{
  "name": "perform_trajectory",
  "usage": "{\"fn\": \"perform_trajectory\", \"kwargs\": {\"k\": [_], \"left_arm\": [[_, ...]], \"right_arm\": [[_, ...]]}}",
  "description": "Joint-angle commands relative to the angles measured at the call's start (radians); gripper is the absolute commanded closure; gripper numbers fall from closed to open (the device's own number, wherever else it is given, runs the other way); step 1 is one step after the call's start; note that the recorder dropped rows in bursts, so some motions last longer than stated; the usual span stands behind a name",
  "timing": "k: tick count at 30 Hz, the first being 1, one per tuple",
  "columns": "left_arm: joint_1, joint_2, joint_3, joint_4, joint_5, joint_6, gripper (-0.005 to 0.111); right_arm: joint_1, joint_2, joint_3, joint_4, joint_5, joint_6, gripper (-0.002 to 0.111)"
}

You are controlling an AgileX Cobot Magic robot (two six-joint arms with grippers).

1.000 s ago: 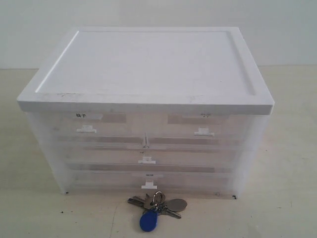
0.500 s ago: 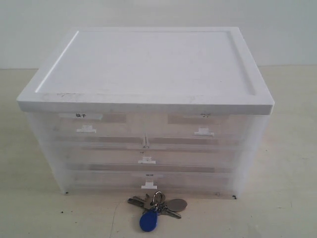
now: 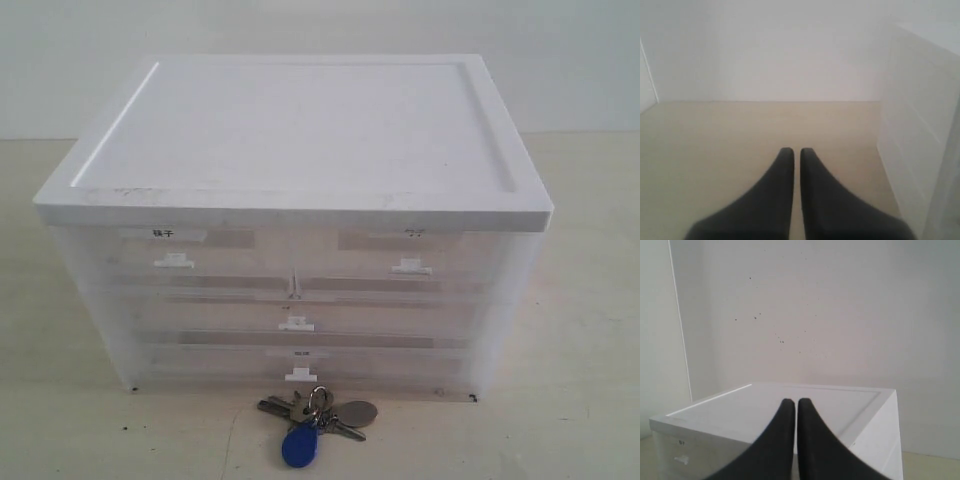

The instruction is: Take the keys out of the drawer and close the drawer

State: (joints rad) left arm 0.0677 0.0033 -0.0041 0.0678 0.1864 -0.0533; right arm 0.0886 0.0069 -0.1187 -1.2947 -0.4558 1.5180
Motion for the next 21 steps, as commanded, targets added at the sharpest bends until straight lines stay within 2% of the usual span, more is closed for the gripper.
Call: {"fn": "perform_trajectory", "kwargs": {"k": [1, 21], "left_arm": [[0.020, -0.003, 0.004, -0.008, 0.102, 0.053, 0.102], [0.020, -0.003, 0.004, -0.003, 0.102, 0.053, 0.102]], "right_arm": [[0.002, -0.007, 0.003, 0.002, 0.000, -0.001, 0.108], [0.002, -0.007, 0.003, 0.002, 0.000, -0.001, 0.108]]}}
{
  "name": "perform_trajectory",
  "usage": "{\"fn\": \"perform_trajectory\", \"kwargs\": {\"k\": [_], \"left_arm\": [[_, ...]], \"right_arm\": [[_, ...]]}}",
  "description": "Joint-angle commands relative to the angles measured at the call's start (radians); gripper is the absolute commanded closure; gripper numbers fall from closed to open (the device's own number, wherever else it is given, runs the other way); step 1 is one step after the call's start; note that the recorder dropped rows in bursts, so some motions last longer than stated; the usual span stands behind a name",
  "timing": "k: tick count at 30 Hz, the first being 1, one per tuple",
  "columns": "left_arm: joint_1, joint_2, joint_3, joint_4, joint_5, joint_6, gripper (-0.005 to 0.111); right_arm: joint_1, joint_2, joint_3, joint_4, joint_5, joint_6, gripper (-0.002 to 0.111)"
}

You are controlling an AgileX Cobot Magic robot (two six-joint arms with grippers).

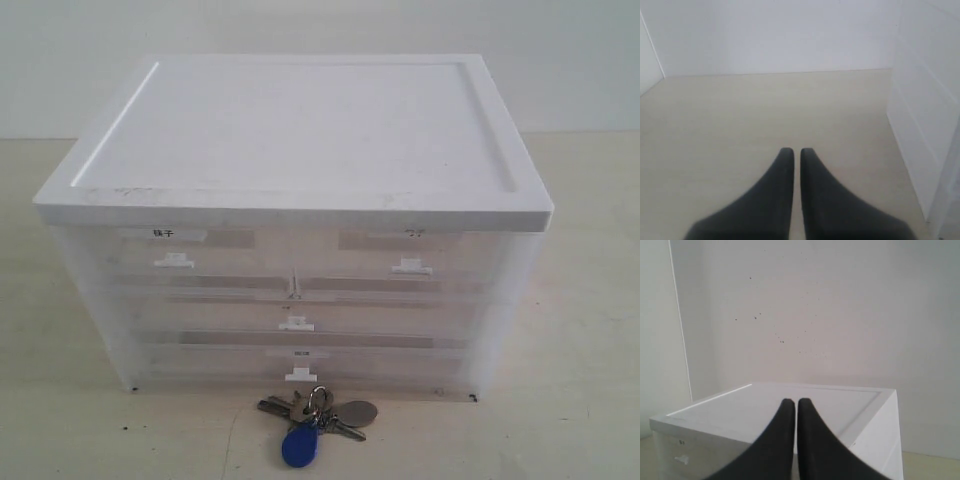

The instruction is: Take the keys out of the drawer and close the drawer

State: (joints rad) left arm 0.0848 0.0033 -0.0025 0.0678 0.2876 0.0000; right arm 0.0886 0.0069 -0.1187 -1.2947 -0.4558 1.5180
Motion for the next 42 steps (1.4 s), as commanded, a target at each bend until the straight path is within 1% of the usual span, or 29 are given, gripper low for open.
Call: {"fn": "perform_trajectory", "kwargs": {"k": [1, 15, 16, 17, 19, 20, 21, 22, 23, 24, 25, 29, 30, 31, 32, 33, 34, 37, 39, 42], "left_arm": [[0.003, -0.003, 0.002, -0.003, 0.001, 0.000, 0.102], [0.003, -0.003, 0.002, -0.003, 0.001, 0.000, 0.102], [0.003, -0.003, 0.002, -0.003, 0.001, 0.000, 0.102], [0.003, -0.003, 0.002, -0.003, 0.001, 0.000, 0.102], [0.003, -0.003, 0.002, -0.003, 0.001, 0.000, 0.102], [0.003, -0.003, 0.002, -0.003, 0.001, 0.000, 0.102], [0.003, -0.003, 0.002, -0.003, 0.001, 0.000, 0.102], [0.003, -0.003, 0.002, -0.003, 0.001, 0.000, 0.102], [0.003, -0.003, 0.002, -0.003, 0.001, 0.000, 0.102], [0.003, -0.003, 0.002, -0.003, 0.001, 0.000, 0.102], [0.003, -0.003, 0.002, -0.003, 0.001, 0.000, 0.102], [0.003, -0.003, 0.002, -0.003, 0.001, 0.000, 0.102], [0.003, -0.003, 0.002, -0.003, 0.001, 0.000, 0.102], [0.003, -0.003, 0.002, -0.003, 0.001, 0.000, 0.102], [0.003, -0.003, 0.002, -0.003, 0.001, 0.000, 0.102], [0.003, -0.003, 0.002, -0.003, 0.001, 0.000, 0.102], [0.003, -0.003, 0.002, -0.003, 0.001, 0.000, 0.102], [0.003, -0.003, 0.002, -0.003, 0.001, 0.000, 0.102], [0.003, -0.003, 0.002, -0.003, 0.001, 0.000, 0.102], [0.003, -0.003, 0.002, -0.003, 0.001, 0.000, 0.102]], "right_arm": [[0.002, -0.007, 0.003, 0.002, 0.000, -0.001, 0.108], [0.002, -0.007, 0.003, 0.002, 0.015, -0.012, 0.108], [0.002, -0.007, 0.003, 0.019, 0.012, 0.012, 0.108], [0.002, -0.007, 0.003, 0.057, 0.019, 0.024, 0.108], [0.002, -0.007, 0.003, 0.482, 0.015, 0.152, 0.108], [0.002, -0.007, 0.003, 0.564, 0.010, 0.153, 0.108], [0.002, -0.007, 0.003, 0.710, 0.017, 0.108, 0.108], [0.002, -0.007, 0.003, 0.778, 0.024, 0.064, 0.108], [0.002, -0.007, 0.015, 0.902, 0.027, -0.042, 0.108], [0.002, -0.007, 0.025, 0.966, 0.026, -0.101, 0.108], [0.002, -0.007, 0.051, 1.066, 0.026, -0.231, 0.108], [0.002, -0.007, 0.119, 1.211, 0.026, -0.507, 0.108], [0.002, -0.007, 0.119, 1.235, 0.039, -0.570, 0.108], [0.002, -0.007, 0.119, 1.248, 0.141, -0.635, 0.108], [0.000, -0.007, 0.119, 1.268, 0.232, -0.749, 0.108], [-0.002, -0.007, 0.119, 1.273, 0.279, -0.827, 0.108], [-0.016, -0.007, 0.119, 1.306, 0.339, -0.985, 0.108], [-0.050, -0.007, 0.119, 1.377, 0.431, -1.235, 0.108], [-0.070, -0.007, 0.119, 1.357, 0.505, -1.349, 0.108], [-0.080, -0.007, 0.119, 1.282, 0.633, -1.410, 0.108]]}}
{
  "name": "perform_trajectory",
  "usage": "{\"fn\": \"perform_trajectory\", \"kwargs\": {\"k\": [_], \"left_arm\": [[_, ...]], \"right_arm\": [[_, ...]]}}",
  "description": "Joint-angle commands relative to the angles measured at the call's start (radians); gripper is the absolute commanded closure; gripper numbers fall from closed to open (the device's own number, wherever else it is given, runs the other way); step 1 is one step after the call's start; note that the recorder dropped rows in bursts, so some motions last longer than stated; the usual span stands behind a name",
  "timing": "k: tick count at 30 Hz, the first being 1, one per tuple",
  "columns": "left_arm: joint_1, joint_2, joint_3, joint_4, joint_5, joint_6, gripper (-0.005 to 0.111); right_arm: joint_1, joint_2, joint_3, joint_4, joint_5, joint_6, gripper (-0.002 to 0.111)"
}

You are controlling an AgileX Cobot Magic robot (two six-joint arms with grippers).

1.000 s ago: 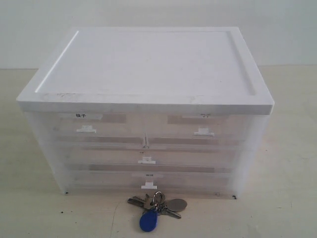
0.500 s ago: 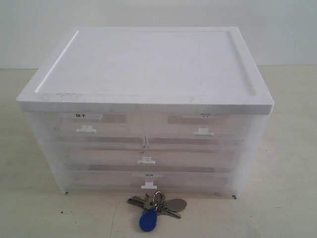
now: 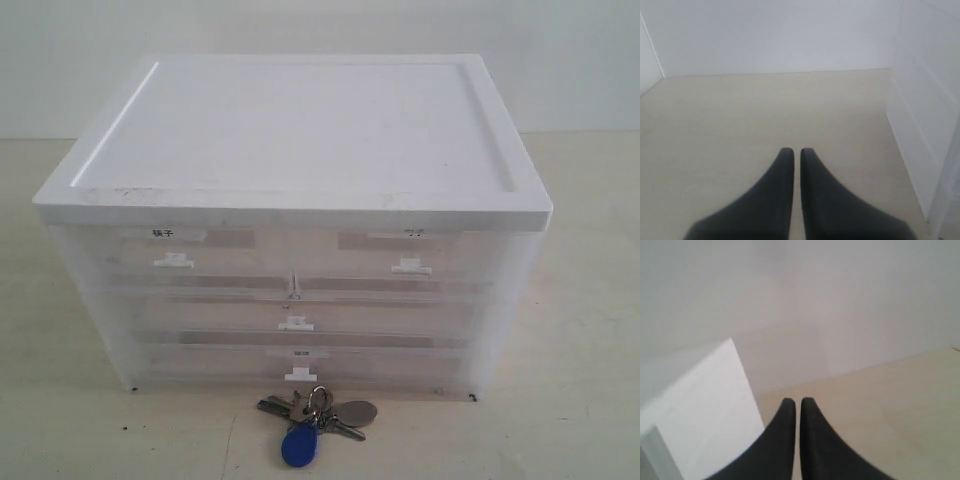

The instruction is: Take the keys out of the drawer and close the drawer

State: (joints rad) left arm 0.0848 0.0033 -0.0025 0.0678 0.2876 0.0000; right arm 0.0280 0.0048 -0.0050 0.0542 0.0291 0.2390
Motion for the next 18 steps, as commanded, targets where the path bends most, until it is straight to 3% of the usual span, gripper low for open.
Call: {"fn": "perform_trajectory", "kwargs": {"k": [1, 4, 9, 18], "left_arm": [[0.003, -0.003, 0.002, -0.003, 0.001, 0.000, 0.102], [0.003, -0.003, 0.002, -0.003, 0.001, 0.000, 0.102], [0.003, -0.003, 0.002, -0.003, 0.001, 0.000, 0.102], [0.003, -0.003, 0.002, -0.003, 0.001, 0.000, 0.102]], "right_arm": [[-0.019, -0.005, 0.005, -0.091, 0.184, -0.139, 0.108], [-0.019, -0.005, 0.005, -0.114, 0.286, -0.192, 0.108], [-0.019, -0.005, 0.005, -0.093, 0.290, -0.272, 0.108], [-0.019, -0.005, 0.005, -0.089, 0.293, -0.250, 0.108]]}}
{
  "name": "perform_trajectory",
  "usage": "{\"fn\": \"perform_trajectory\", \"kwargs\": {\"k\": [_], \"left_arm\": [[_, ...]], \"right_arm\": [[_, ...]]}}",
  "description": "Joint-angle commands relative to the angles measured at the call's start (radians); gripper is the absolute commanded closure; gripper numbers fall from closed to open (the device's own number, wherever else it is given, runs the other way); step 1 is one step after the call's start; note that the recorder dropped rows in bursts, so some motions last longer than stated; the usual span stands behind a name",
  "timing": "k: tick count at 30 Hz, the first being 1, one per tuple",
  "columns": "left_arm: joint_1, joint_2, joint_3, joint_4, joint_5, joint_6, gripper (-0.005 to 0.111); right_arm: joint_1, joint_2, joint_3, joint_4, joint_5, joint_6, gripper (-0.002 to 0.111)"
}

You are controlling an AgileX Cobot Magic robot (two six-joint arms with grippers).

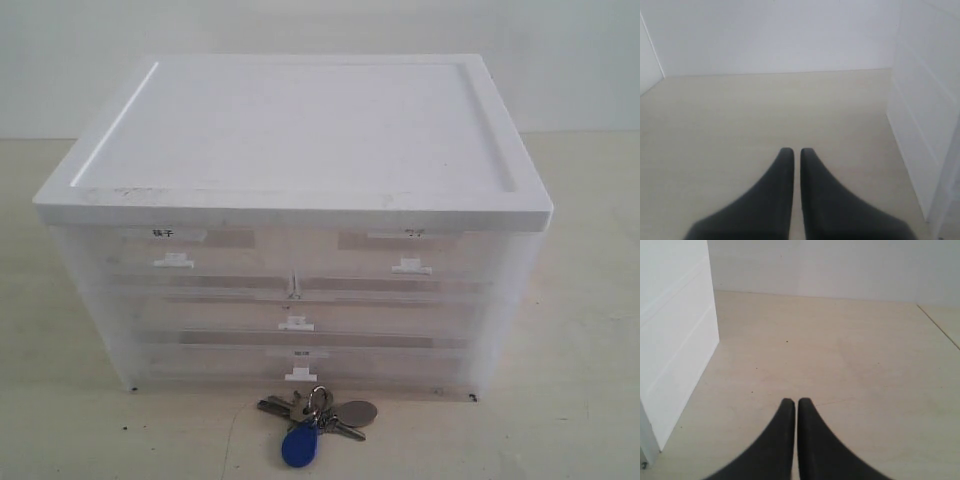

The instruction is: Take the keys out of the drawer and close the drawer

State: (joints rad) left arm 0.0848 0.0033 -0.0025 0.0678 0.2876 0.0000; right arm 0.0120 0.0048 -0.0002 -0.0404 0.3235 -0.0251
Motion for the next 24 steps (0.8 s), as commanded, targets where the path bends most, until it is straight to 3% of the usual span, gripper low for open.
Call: {"fn": "perform_trajectory", "kwargs": {"k": [1, 24], "left_arm": [[0.003, -0.003, 0.002, -0.003, 0.001, 0.000, 0.102], [0.003, -0.003, 0.002, -0.003, 0.001, 0.000, 0.102]], "right_arm": [[-0.003, -0.005, 0.000, 0.005, -0.001, 0.018, 0.108], [-0.003, -0.005, 0.000, 0.005, -0.001, 0.025, 0.108]]}}
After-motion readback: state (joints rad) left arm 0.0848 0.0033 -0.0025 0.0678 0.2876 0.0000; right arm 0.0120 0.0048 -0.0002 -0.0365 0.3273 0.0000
